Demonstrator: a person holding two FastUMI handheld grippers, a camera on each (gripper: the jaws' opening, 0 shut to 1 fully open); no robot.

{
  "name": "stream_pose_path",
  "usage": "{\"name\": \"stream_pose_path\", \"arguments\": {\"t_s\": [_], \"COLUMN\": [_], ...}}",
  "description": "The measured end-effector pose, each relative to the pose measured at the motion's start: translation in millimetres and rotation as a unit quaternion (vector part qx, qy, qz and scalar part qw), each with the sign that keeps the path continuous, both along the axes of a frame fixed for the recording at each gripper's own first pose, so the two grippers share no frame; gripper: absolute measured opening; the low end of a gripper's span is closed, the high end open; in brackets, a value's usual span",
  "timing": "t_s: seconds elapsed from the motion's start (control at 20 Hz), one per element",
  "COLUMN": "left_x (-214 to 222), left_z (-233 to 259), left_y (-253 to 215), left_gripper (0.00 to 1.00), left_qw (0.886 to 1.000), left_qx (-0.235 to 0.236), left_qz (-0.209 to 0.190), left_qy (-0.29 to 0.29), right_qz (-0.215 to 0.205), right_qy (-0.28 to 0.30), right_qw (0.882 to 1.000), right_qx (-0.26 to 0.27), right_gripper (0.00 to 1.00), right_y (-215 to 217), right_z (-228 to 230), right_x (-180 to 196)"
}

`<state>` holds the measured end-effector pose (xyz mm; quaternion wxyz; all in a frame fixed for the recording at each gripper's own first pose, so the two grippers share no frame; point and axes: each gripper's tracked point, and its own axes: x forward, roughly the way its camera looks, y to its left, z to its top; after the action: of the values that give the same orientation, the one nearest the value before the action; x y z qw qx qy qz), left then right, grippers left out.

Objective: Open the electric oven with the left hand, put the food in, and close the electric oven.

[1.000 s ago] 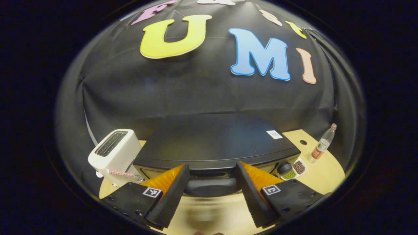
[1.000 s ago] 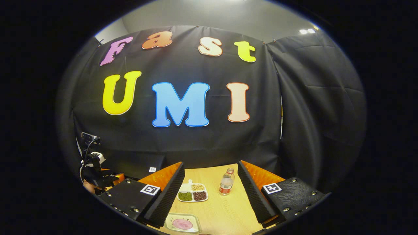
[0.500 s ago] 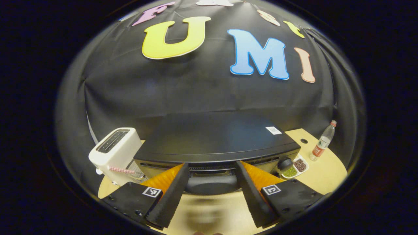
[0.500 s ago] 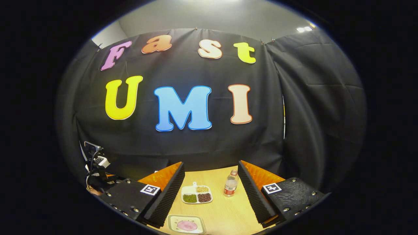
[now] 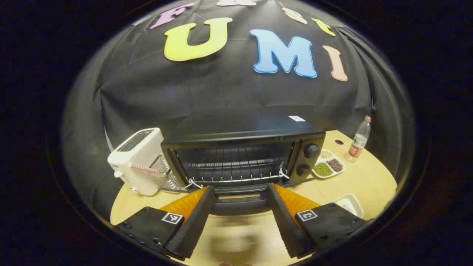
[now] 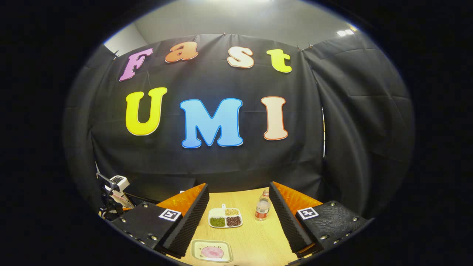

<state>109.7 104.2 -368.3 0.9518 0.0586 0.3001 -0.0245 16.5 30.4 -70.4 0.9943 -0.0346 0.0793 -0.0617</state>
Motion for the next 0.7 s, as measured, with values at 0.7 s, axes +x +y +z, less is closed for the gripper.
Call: {"name": "stream_pose_path", "arguments": {"t_s": [0.7], "left_x": [-55], "left_z": [-80], "left_y": [8], "left_gripper": [1.0], "left_qw": [0.998], "left_qx": [-0.003], "left_qz": [-0.011], "left_qy": [0.061], "right_qz": [0.015], "right_qy": [0.083], "right_qw": [0.996], "right_qx": [0.014], "right_gripper": [0.99], "right_y": [10], "right_z": [-51], "right_x": [-12]}}
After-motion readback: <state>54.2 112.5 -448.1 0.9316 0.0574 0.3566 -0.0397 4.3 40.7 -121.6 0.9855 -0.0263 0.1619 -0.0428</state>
